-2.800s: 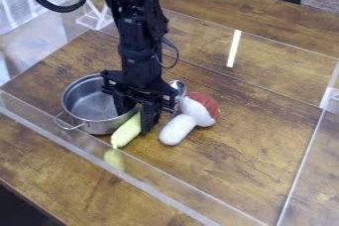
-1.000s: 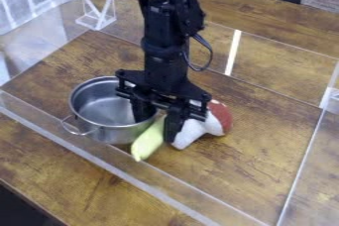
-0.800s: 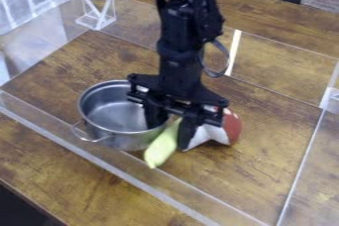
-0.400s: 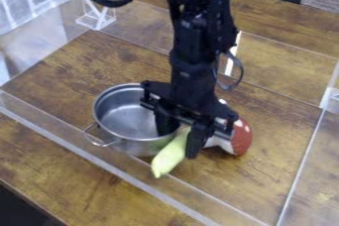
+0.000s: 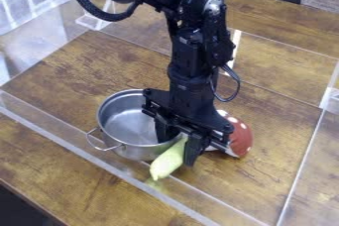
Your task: Move the green spoon to the right
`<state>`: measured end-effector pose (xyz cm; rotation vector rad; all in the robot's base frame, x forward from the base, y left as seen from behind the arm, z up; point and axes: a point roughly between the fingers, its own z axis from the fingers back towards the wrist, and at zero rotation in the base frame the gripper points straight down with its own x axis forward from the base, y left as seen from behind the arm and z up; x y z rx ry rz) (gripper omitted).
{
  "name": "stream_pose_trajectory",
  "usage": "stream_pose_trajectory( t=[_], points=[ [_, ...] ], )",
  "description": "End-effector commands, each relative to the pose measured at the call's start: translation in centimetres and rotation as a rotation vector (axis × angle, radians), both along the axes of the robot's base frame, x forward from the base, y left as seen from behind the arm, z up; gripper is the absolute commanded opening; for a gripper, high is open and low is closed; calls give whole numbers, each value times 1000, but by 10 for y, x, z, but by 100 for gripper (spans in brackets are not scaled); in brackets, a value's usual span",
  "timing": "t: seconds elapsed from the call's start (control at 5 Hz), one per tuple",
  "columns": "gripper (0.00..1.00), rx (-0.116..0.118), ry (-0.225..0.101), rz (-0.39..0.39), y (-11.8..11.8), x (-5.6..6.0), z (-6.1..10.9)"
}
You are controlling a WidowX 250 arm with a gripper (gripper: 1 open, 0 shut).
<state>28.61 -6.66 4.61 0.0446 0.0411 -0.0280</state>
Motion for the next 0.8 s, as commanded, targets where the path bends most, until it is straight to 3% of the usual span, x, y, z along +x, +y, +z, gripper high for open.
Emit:
stream_pose_trajectory(
  t=[0.0, 0.4, 0.6],
  points=[
    [0, 13, -7, -11, -6, 1, 4],
    [0, 29, 4, 61, 19, 1, 5],
    [0, 37, 8, 34, 30, -3, 8]
  ],
)
